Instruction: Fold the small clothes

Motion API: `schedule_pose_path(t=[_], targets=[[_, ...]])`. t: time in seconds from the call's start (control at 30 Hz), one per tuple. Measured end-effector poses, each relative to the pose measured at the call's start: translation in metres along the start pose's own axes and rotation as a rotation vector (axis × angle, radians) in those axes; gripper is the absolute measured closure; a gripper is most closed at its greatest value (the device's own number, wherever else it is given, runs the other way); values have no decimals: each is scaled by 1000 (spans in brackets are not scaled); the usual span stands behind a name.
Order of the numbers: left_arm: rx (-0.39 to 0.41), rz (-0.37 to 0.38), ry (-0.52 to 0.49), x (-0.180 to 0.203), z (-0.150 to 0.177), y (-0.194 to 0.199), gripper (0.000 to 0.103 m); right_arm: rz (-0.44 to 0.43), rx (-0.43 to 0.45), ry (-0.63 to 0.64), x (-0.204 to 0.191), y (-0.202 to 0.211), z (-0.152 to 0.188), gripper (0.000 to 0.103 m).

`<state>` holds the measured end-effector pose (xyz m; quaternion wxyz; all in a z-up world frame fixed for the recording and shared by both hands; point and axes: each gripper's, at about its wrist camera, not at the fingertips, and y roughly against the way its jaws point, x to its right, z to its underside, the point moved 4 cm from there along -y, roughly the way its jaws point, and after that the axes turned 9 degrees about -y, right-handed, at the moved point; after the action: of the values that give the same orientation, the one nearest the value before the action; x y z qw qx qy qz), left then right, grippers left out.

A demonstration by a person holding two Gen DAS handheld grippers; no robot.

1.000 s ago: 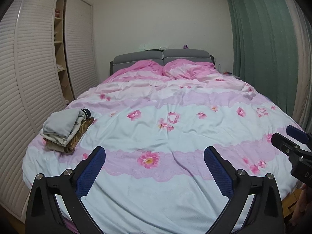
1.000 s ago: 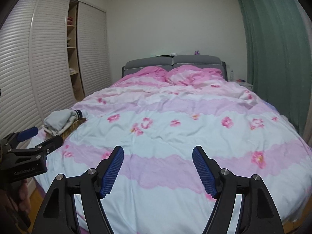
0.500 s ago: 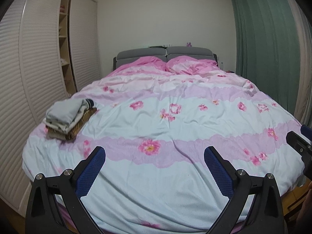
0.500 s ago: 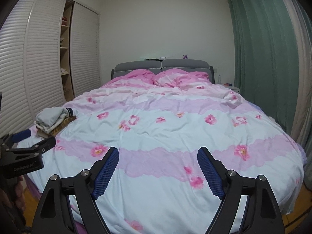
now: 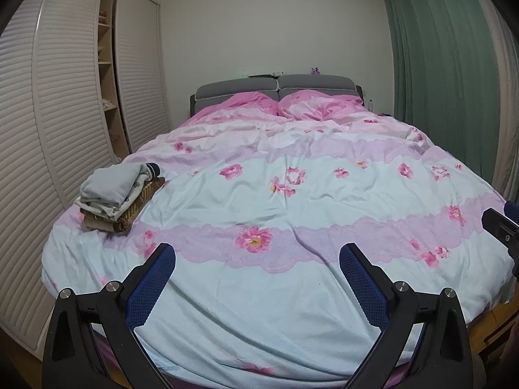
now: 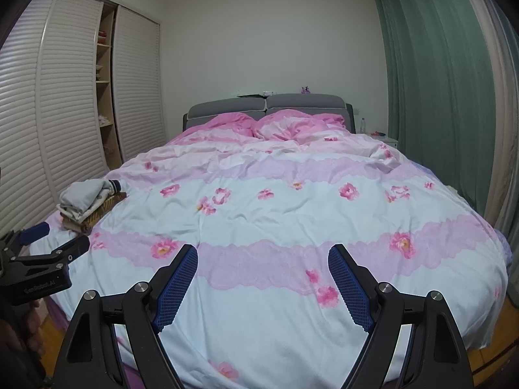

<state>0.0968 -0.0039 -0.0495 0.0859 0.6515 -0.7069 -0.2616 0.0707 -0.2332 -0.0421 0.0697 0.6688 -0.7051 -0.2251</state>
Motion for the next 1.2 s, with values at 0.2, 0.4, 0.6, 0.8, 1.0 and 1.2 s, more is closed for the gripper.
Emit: schedule_pose_path(t=[0.2,0.4,0.6,0.8,1.0,1.2], targets=[[4,-4,-2,0,0,0,0,-2,-5,1,2,0,1,19],[1,0,-3,1,1,-1,0,-4,-5,-3,2,0,1,19],[1,0,-4,0,1,-1,0,-5,-5,-3,2,0,2,19],[4,-2,-8,0,0,0,0,-5,-5,-3,2,0,1,19],[4,-2,-5,1,0,0,0,2,-5,0,3,0,1,19],[5,-2,-6,1,0,0,0,26,1,2,5,0,0,19]])
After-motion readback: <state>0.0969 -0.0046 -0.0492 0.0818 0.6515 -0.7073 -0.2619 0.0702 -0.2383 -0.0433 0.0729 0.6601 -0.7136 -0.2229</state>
